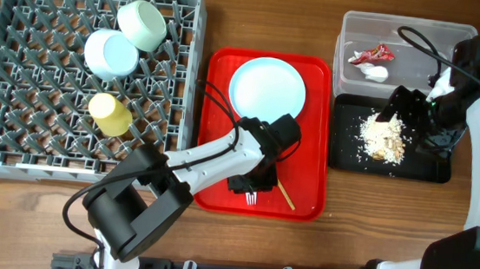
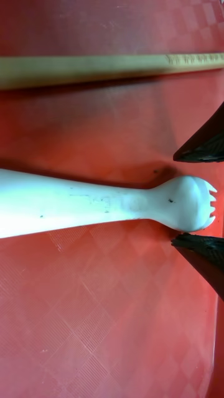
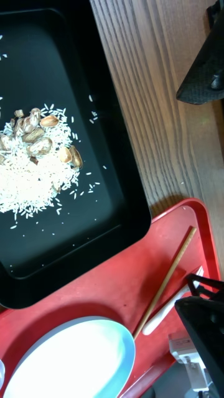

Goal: Sort waste into correct bins and load items into the dishwasher rack
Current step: 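Lift the white fork with left gripper off the tray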

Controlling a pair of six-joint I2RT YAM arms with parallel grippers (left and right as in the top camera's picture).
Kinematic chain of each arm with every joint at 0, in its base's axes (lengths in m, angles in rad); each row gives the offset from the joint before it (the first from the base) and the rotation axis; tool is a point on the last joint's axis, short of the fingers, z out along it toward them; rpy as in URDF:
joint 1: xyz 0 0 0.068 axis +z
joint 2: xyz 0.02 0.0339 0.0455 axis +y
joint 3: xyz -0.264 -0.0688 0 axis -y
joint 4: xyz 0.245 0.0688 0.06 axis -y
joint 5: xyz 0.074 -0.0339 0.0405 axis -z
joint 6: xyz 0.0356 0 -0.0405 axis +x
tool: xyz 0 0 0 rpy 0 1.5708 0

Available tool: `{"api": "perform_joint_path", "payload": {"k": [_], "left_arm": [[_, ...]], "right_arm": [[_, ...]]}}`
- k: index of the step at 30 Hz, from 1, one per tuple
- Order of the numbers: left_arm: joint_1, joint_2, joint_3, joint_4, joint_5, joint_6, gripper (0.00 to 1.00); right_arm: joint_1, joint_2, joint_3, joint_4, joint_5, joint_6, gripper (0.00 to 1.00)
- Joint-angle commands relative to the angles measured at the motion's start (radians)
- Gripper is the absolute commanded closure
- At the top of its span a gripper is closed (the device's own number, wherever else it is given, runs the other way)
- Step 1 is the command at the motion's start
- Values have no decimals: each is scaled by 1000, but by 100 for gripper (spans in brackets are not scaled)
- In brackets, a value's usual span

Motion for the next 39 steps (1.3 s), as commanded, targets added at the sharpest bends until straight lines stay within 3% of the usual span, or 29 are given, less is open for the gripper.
{"api": "perform_joint_path", "payload": {"k": [1,5,12,19,39], "left_arm": [[3,13,-8,-3,8,2,62],[2,30,-15,-2,13,-3,57],[15,48,-21,11,31,-1,58],[18,48,-21,11,31,2,74],[53,-24,-18,11,27,6,80]], "right_arm": [[-1,10,-1,-4,6,-13,0],[-1,10,-1,-8,6,-12,0],[-1,10,-1,-9,6,-12,0],[-1,10,-1,-9,6,-9,0],[-1,10,-1,-10,6,-9,0]]}}
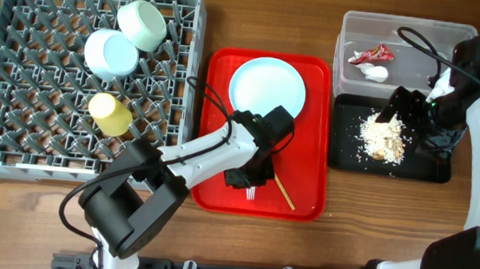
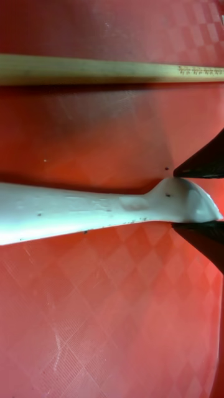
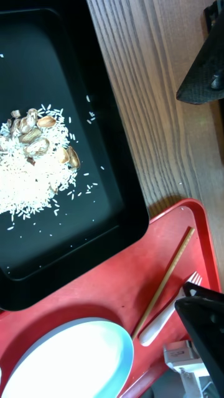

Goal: Sort waste into correct bins and load items into the dishwasher rack
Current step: 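Lift the white fork with left gripper off the tray, then carry the fork to the rack and insert it upright with left gripper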

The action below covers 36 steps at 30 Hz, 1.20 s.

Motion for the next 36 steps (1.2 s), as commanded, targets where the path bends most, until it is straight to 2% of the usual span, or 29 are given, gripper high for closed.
{"api": "perform_joint_path", "payload": {"k": [1,6,11,16,18,25,30,34,36], "left_arm": [[5,-21,-16,1,-9,6,80],[5,-21,-16,2,-9,6,81],[5,-21,-16,2,-9,6,90],[5,-21,-16,2,-10,6,90],[6,-22,-16,2,-10,6,96],[48,-104,-14,-52,-86,8,96],[129,-227,36,-124,-89,154,96],[214,-302,100,-179,-89,304,96],[282,-329,148,-206,-89,419,96]], "right_arm": [[-1,10,-1,-2,6,-10,0],[-1,10,-1,-5,6,-10,0],[-1,10,-1,-5,6,-10,0],[-1,10,-1,-5,6,-10,0],[-1,10,-1,-5,6,-10,0],[-1,10,-1,-5,6,-10,0],[-1,10,-1,-3,6,-10,0],[-1,10,-1,-1,6,-11,0],[-1,10,-1,-1,6,-13,0]]}}
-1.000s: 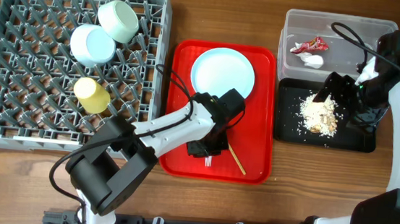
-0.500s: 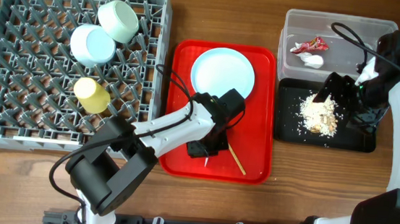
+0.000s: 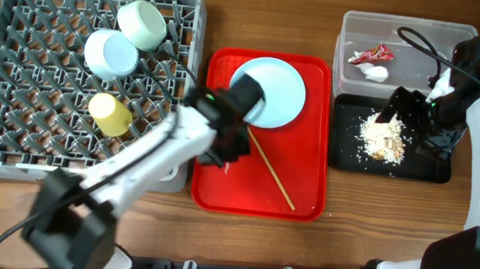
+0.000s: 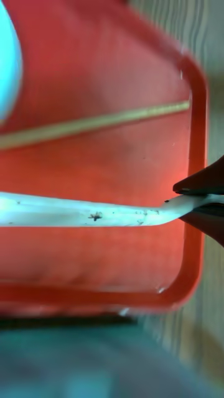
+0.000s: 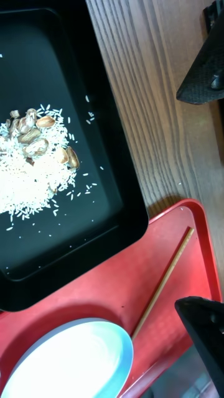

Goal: Sort waste into correct bins and load items into the dishwasher rack
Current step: 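Carry the fork to the rack and insert it upright with left gripper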

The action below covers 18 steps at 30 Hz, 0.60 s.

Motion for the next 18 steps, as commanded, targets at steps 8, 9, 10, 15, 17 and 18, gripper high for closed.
{"api": "perform_joint_path", "payload": {"k": [8,9,10,15,17,18], "left_arm": [[338,-58,135,34,-39,539,96],[359,-50,135,50,-39,547,96],[371,-43,134,63,-39,552,96],[402,22,133,108,-40,602,96],[401,63,134,121,-47,606,96],[401,82,134,126,-48,606,96]], "right_arm": [[-1,10,-1,2,6,-14,0],[-1,10,-1,2,6,-14,0],[-1,10,-1,4,6,-14,0],[-1,10,-1,6,6,-14,0],[-1,10,-1,6,6,-14,0],[-1,10,-1,6,6,-14,0]]}}
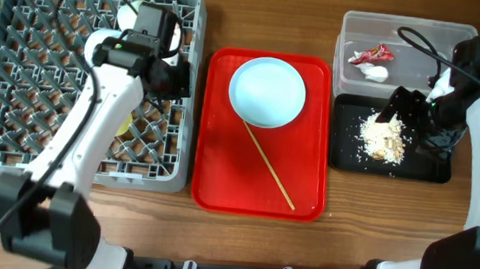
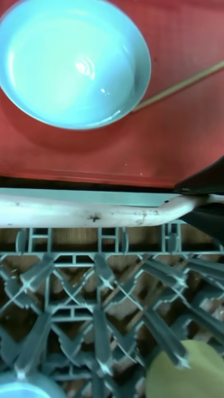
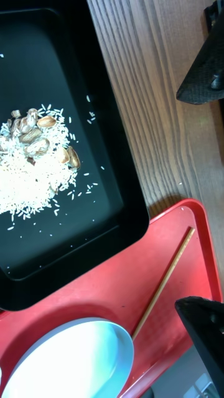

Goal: Sort waste into correct bins and load items into the dishwasher rack
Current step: 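Carry the fork to the rack and insert it upright with left gripper, then reach left gripper to the tray and grasp the wooden chopstick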

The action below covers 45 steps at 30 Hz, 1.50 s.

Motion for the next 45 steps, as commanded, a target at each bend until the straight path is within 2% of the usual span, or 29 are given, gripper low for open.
{"api": "perform_joint_path", "payload": {"k": [1,10,12,13,16,17,28,33,36,38,39,41,42,45], "left_arm": [[2,82,10,21,-25,58,96],[2,143,9,43,-69,57,95],[2,142,10,46,-69,57,82],[2,143,9,47,-69,57,69],[2,143,10,47,-69,57,42],[2,142,10,47,-69,57,41],[0,87,10,47,-68,57,41],[-28,0,10,47,-45,45,50],[-53,-32,10,47,39,21,50],[-80,-36,10,47,111,-45,50],[-99,-35,9,44,138,-119,50],[-138,-26,2,32,145,-293,54],[-161,-19,-3,27,145,-364,53],[-248,9,-24,29,133,-517,51]], "right_arm": [[-1,10,0,3,5,-18,0],[-1,10,0,2,5,-18,0],[-1,10,0,2,5,-18,0],[-1,10,0,2,5,-18,0],[-1,10,0,2,5,-18,0],[-1,10,0,2,5,-18,0],[-1,10,0,2,5,-18,0],[-1,10,0,2,5,-18,0],[-1,10,0,2,5,-18,0],[-1,10,0,2,5,-18,0],[-1,10,0,2,5,-18,0],[-1,10,0,3,5,-18,0],[-1,10,0,3,5,-17,0],[-1,10,0,5,5,-18,0]]}}
